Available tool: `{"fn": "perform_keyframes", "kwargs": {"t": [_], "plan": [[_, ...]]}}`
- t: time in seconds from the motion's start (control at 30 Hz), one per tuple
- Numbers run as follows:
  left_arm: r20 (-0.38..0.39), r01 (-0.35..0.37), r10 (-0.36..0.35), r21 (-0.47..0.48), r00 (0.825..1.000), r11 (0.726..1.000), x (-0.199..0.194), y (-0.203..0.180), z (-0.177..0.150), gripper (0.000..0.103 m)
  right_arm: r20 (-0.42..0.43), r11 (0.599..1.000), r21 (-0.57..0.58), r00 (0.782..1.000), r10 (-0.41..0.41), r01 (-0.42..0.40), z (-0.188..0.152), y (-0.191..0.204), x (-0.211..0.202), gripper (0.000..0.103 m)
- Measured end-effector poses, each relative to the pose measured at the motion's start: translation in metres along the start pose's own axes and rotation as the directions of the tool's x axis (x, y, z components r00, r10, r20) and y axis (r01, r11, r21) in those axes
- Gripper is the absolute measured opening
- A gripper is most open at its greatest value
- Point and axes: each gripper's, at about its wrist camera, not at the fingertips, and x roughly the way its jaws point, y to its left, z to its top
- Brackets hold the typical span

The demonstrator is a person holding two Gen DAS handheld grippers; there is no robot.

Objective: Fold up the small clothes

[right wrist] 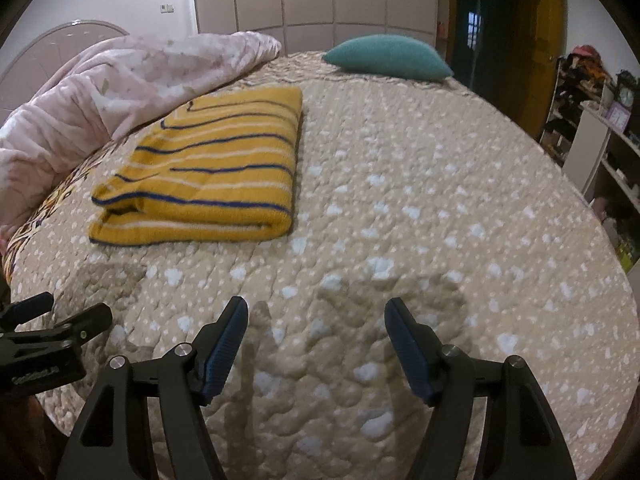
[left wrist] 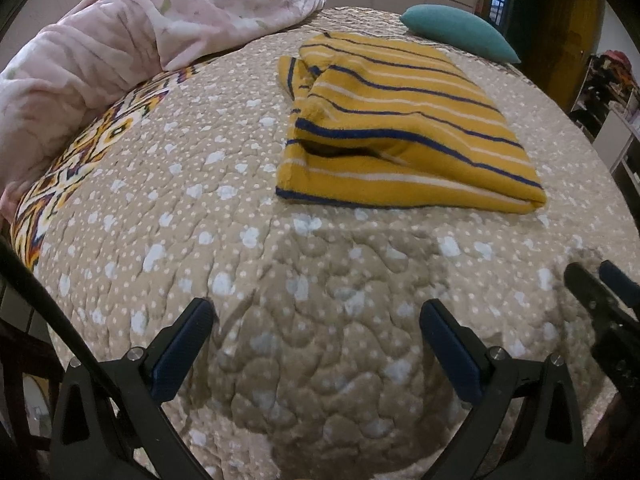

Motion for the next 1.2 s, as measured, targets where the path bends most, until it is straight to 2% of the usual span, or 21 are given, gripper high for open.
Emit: {"fn": "perform_keyframes", "kwargs": {"t": [0.2,0.73,1.2], "plan": [[0.02,-0.029,0.029,0.01,0.999,1.0,0.005,-0.004,0.0,0.103,-0.037,1.0,0.029,0.999,0.004,-0.003,-0.003,-0.008,0.017,0.075],[0.045,-0.086,0.086,0.001,0.995,0.996,0.007,-0.012,-0.003,0.103,0.002,1.0,-0.016,1.0,-0.023,0.023,-0.005,-0.002,0.037,0.095],[0.042,-0.099,0.099,-0.007,0.994,0.995,0.008,-0.013,-0.001,0.103,0.036,0.999,-0.022,0.999,-0.034,0.035,-0.008,-0.001,0.039,0.098]]}}
